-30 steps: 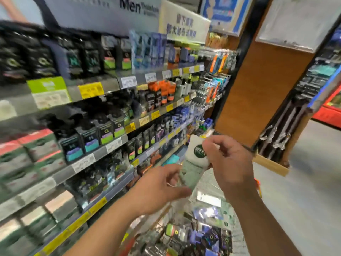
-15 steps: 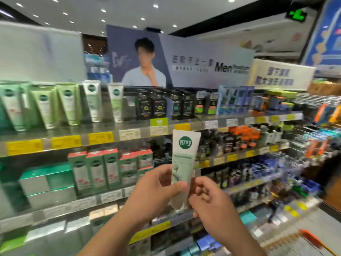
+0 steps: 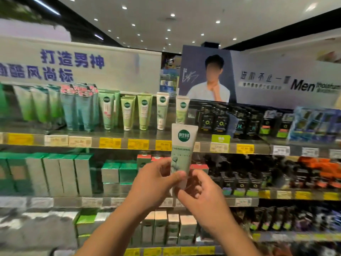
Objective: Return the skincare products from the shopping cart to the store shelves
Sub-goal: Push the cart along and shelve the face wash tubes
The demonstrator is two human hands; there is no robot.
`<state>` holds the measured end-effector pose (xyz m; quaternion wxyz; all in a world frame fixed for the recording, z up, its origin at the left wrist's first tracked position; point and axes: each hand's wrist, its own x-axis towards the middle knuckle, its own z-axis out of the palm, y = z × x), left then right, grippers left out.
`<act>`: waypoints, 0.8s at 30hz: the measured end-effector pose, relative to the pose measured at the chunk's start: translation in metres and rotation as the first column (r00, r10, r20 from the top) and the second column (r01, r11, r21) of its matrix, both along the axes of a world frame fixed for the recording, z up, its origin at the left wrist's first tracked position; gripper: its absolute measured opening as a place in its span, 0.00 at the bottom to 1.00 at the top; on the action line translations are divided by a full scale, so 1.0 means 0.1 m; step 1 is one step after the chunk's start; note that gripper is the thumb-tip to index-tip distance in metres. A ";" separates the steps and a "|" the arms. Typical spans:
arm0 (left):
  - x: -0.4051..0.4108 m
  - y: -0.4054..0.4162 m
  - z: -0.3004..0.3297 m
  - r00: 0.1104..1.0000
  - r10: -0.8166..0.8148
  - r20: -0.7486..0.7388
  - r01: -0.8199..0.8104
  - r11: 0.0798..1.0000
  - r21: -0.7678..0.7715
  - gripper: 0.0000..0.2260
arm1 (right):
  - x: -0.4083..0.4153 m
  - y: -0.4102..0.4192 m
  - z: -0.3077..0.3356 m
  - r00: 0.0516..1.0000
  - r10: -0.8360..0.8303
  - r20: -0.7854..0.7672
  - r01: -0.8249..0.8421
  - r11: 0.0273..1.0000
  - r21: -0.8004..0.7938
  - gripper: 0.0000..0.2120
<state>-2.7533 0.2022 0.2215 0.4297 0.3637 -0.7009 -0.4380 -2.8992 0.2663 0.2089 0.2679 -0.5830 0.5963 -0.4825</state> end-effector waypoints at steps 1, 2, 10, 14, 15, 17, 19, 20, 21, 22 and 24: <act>0.04 -0.07 0.02 1.000 0.010 0.007 -0.010 1.000 -0.016 0.10 | 0.06 -0.09 0.02 1.000 -0.003 -0.013 0.002 1.000 -0.007 0.15; 0.08 -0.16 0.03 1.000 0.020 0.010 -0.019 0.999 -0.028 0.10 | 0.10 -0.20 0.02 0.999 -0.014 -0.036 0.014 1.000 -0.008 0.15; 0.36 -0.97 0.16 0.996 0.053 0.075 -0.042 0.989 -0.144 0.11 | 0.40 -1.06 0.28 0.967 -0.133 -0.216 0.131 0.991 -0.023 0.12; 0.43 -1.44 0.29 0.997 0.062 0.048 -0.051 0.979 -0.197 0.12 | 0.50 -1.56 0.44 0.948 -0.186 -0.258 0.168 0.982 -0.091 0.12; 0.44 -1.56 0.32 0.997 0.066 0.046 -0.055 0.976 -0.210 0.13 | 0.51 -1.68 0.48 0.944 -0.201 -0.262 0.181 0.978 -0.101 0.13; 0.44 -1.81 0.36 0.998 0.059 0.024 -0.052 0.975 -0.214 0.15 | 0.53 -1.91 0.57 0.937 -0.227 -0.267 0.206 0.973 -0.102 0.14; 0.43 -2.04 0.38 0.996 0.073 0.045 -0.061 0.973 -0.223 0.16 | 0.54 -2.13 0.63 0.928 -0.254 -0.273 0.235 0.967 -0.099 0.14; 0.42 -2.16 0.38 0.993 0.094 0.077 -0.074 0.970 -0.230 0.17 | 0.54 -2.23 0.65 0.922 -0.265 -0.282 0.247 0.964 -0.097 0.14; 0.41 -2.26 0.38 0.988 0.115 0.107 -0.088 0.970 -0.228 0.19 | 0.55 -2.33 0.68 0.914 -0.274 -0.298 0.256 0.962 -0.097 0.14; 0.40 -2.35 0.39 0.983 0.126 0.131 -0.097 0.972 -0.213 0.22 | 0.54 -2.43 0.69 0.903 -0.283 -0.325 0.267 0.959 -0.093 0.14; 0.38 -2.47 0.40 0.983 0.109 0.146 -0.086 0.983 -0.160 0.22 | 0.52 -2.60 0.72 0.879 -0.296 -0.373 0.289 0.954 -0.076 0.13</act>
